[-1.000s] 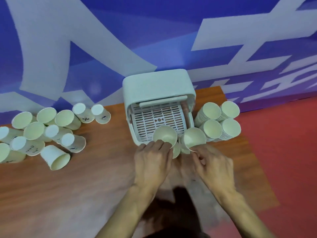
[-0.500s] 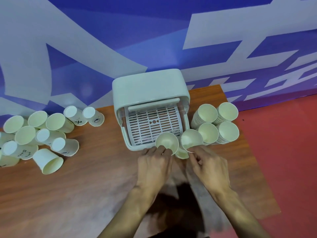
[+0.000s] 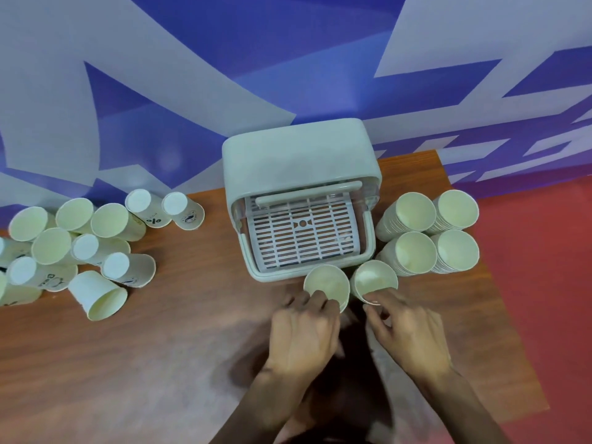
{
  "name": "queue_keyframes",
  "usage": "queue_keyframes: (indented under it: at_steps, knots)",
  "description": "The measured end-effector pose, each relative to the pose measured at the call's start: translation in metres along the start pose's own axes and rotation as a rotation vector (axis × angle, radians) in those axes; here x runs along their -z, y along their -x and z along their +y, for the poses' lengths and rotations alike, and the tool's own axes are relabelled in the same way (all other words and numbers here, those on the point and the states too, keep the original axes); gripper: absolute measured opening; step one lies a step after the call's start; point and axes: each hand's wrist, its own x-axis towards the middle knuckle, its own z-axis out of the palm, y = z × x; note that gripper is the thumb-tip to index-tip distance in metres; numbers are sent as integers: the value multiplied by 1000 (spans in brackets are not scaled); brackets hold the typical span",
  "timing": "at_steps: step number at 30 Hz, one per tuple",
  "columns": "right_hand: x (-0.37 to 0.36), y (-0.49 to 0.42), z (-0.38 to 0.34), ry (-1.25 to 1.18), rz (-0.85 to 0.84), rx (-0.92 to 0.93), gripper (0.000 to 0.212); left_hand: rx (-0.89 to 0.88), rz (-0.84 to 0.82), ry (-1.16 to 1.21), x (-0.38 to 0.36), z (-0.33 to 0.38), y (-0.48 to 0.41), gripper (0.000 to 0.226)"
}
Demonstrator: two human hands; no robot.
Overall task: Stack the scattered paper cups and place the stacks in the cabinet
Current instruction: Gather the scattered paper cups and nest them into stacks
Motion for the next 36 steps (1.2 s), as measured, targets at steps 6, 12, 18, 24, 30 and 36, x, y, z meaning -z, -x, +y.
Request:
queue_keyframes:
  at_steps: [6, 12, 18, 24, 30, 36]
  knots:
    - [-14, -5, 2, -5, -28, 13, 10, -11, -297, -160, -11, -7, -13, 24]
    - [-17, -6, -1, -4, -49, -113, 10, -149, -413, -256, -27, -10, -23, 13]
    - [3, -6, -16, 134, -242, -184, 33, -209, -404, -227, 5, -7, -17, 43]
    - [8, -20, -133, 96, 3, -73, 21, -50, -68, -5, 55, -119, 37, 23]
    - [-82, -69, -283, -18, -382, 423, 39, 104, -139, -101, 74, -290, 117, 28]
    - [-158, -117, -380, 36, -439, 506, 60, -216, -258, -373, 70, -400, 140, 38]
